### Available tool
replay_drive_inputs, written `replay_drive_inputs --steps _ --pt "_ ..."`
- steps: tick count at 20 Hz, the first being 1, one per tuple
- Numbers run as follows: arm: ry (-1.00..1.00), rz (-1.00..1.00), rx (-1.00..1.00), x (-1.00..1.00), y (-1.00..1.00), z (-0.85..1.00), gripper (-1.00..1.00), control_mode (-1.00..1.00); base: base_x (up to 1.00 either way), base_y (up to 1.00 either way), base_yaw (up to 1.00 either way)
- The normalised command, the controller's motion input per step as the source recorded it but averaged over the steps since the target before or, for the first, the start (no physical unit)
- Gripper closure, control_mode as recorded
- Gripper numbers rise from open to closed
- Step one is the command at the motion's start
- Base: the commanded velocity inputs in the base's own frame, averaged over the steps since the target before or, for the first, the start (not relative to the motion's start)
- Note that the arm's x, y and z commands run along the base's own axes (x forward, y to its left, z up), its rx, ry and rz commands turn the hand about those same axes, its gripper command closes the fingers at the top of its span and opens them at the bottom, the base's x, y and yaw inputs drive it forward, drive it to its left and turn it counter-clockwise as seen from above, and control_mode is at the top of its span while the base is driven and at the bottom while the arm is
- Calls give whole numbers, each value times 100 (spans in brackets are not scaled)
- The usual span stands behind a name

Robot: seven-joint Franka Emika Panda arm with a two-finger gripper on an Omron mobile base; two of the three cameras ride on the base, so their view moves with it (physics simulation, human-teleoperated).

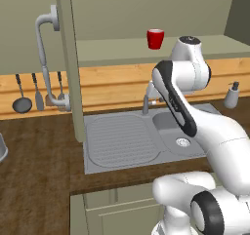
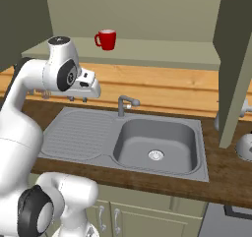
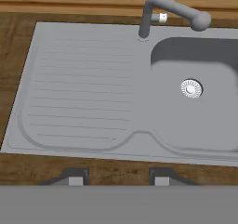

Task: Pick the kettle from the counter and place it on the tray. Then pick the mug from the cabinet and place it on the tray. Then close the cabinet doors.

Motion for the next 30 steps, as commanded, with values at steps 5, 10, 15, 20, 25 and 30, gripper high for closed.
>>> replay_drive_inputs --steps 5,10,15,20,25,30 --pt "-26 0 0 -34 0 5 -100 -100 0 0 0" --pt "-62 -16 0 -78 0 44 -100 -100 0 0 0" --pt "-50 -17 0 -29 0 81 -100 -100 0 0 0" --pt "-24 -4 0 3 0 96 -100 -100 0 0 0" --pt "-21 0 0 -3 14 23 -100 -100 0 0 0" --pt "-1 -6 0 0 0 27 -100 -100 0 0 0"
